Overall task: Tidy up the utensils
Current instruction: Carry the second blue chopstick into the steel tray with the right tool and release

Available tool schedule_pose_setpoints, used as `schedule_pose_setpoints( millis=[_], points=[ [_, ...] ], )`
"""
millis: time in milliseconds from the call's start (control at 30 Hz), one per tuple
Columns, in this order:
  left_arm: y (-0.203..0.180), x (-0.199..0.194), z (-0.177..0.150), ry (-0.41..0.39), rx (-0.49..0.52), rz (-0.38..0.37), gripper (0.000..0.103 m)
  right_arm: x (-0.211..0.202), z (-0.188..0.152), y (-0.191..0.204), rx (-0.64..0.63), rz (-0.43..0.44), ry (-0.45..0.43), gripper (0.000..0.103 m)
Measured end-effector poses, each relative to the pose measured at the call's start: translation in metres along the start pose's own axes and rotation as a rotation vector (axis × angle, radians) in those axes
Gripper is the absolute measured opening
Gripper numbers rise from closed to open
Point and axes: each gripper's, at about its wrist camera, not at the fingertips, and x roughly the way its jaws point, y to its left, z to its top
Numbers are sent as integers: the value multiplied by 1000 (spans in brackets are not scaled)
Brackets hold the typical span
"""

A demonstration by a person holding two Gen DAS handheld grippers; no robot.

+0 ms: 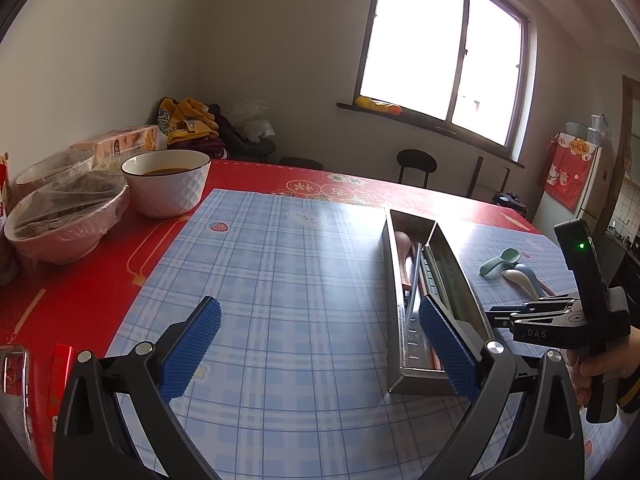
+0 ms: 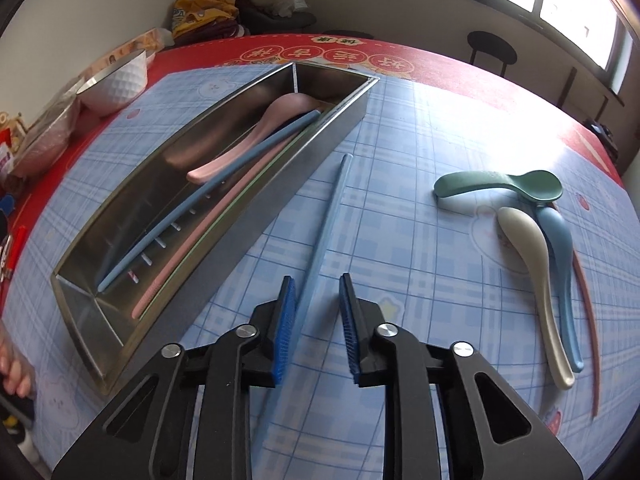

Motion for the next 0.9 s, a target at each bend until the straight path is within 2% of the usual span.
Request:
schedule_pose_setpoints(
  millis=[133, 333, 467, 567, 767, 900],
  points=[
    [0, 0, 0, -1, -1, 0, 97, -1, -2, -22, 91, 20, -4, 6],
    [-1, 1, 0, 4, 1, 1, 97, -21, 1, -57, 353, 188, -93, 6],
    [-1, 3, 0, 11, 1, 3, 97, -36, 18, -53, 457, 285, -143, 6],
    [0, 2, 0, 11, -4, 2, 97, -33, 33, -41, 524, 346, -142, 6],
    [6, 3, 0, 14, -33, -7, 97, -7, 49, -26, 669, 353, -87, 6],
    [10, 4, 0, 23, -56, -15, 97, 3, 52, -17, 702, 338, -60, 6]
  ],
)
